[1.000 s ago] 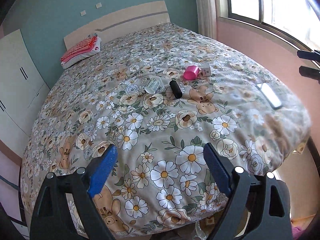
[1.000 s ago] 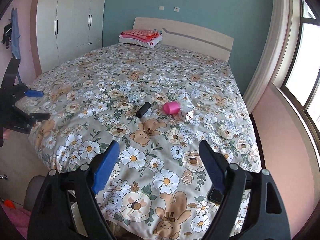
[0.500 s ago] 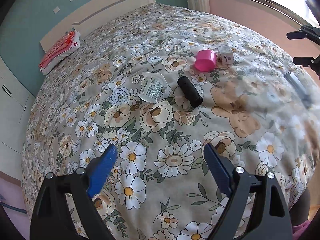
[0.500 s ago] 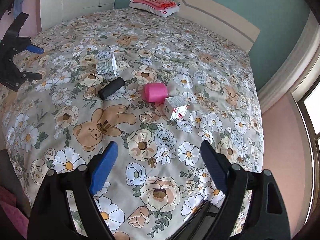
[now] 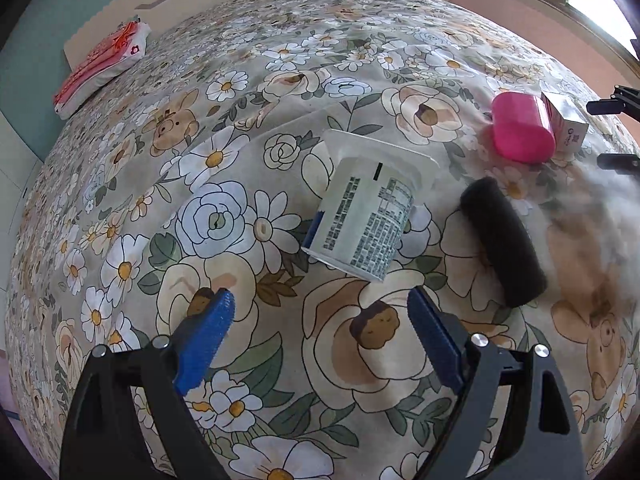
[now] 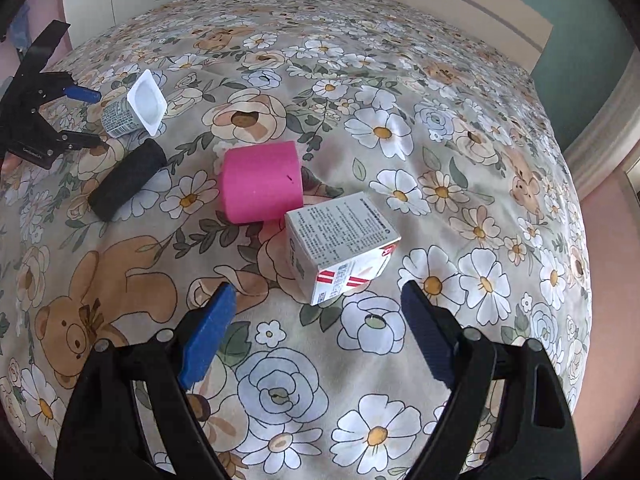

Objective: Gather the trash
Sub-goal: 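Grasp the white yogurt cup with left tool while right grasps the white medicine box, then lift the yogurt cup and medicine box with both tools and carry them over the bin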

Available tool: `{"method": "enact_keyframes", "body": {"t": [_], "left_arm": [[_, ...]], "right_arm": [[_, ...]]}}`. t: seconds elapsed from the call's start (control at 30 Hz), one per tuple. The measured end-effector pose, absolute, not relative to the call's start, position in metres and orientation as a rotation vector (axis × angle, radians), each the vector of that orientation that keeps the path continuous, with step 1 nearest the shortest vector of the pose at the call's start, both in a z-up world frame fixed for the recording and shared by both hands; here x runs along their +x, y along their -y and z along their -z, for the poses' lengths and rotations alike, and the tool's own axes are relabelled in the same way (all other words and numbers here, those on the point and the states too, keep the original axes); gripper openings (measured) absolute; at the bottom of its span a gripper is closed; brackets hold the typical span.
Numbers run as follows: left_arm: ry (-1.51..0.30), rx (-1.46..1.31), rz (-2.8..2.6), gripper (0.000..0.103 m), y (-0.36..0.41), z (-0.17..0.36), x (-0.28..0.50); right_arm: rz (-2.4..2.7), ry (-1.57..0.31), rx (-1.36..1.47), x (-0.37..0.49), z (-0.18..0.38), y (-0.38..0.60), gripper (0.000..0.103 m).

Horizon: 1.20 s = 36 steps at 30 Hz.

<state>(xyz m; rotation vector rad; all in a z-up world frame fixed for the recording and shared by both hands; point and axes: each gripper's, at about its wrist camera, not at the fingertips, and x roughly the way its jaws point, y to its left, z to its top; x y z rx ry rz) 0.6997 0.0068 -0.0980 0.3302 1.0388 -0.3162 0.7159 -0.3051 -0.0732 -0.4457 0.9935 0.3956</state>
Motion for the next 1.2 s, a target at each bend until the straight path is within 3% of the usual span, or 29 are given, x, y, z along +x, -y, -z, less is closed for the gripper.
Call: {"method": "enact_keyframes", "body": {"t": [0.43,0.47,0.53,0.7,0.93,1.2], "left_arm": [[-1.033,0.210,0.375,0.088,0.006,0.124,0.746],[-1.032,0.198,0.377,0.082,0.007,0.123,0.745],[-1.032,0.199,0.389,0.054,0.010,0.120,0.742],[-1.006,0.221,0.361,0.053,0.016,0.109,0.722],[-0.955,0.175,0.311,0.052,0.009,0.054,0.686],[-0.859,0.163,0.234,0.051,-0.009,-0.048,0.624]], "right_arm": [[-0.431,-1.032,-0.380,0.780,0.109,0.302,0.083],[-0.444,-1.033,-0.363,0.779,0.110,0.302,0.080],[-0.461,-1.043,-0.347,0.774,0.111,0.300,0.063],[-0.427,-1.026,-0.315,0.752,0.103,0.300,0.063],[-0.382,-0.946,-0.249,0.711,0.045,0.305,0.062],[-0.344,-0.803,-0.231,0.643,-0.069,0.297,0.062]]}}
